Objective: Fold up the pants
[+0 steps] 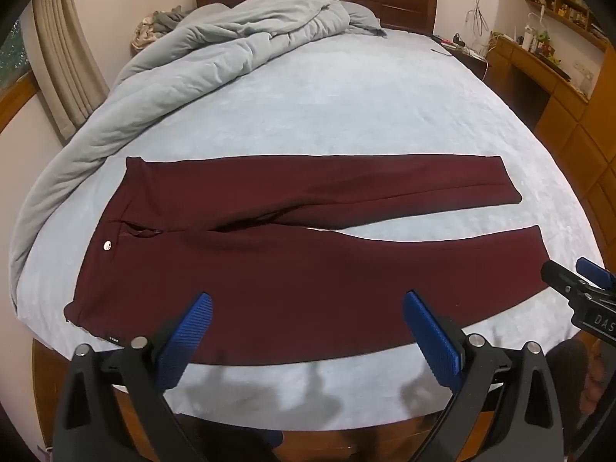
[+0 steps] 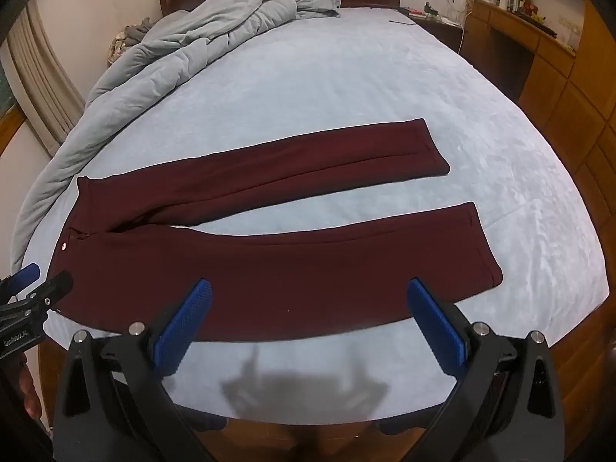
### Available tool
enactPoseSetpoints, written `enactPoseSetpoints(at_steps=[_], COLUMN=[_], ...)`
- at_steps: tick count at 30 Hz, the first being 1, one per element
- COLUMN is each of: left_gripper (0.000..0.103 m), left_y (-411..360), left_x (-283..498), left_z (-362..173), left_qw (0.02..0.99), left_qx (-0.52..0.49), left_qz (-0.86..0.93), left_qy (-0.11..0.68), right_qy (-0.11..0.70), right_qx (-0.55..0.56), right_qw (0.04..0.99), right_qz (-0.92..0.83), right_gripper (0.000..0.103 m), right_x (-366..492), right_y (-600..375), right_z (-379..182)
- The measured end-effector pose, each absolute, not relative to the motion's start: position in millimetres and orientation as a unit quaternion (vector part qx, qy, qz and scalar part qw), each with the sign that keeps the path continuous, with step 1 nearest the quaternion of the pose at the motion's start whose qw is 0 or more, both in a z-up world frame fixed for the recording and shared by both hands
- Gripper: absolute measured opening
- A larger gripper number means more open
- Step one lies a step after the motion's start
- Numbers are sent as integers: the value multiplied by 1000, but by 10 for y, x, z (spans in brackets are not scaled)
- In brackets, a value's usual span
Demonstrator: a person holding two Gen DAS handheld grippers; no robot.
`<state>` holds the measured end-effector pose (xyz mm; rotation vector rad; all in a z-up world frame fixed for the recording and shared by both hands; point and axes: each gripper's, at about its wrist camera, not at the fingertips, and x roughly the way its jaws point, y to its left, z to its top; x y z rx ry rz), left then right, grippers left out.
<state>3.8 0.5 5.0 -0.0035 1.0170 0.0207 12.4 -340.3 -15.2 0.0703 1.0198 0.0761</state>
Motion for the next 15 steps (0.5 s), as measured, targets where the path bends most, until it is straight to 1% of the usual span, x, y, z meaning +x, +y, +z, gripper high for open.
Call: enactPoseSetpoints(at_steps=[15], left_gripper=[99], left_y=[-21], left_x=[44], left_z=[46], left_qw=[873], left_qx=[-3], left_qz=[12], left_qy=[488], right_qy=[487], right_qx=[31], right_qw=[872], right_qz=[36], right_gripper=[101], right_x=[101], right_y=[-3378], right_z=[-138])
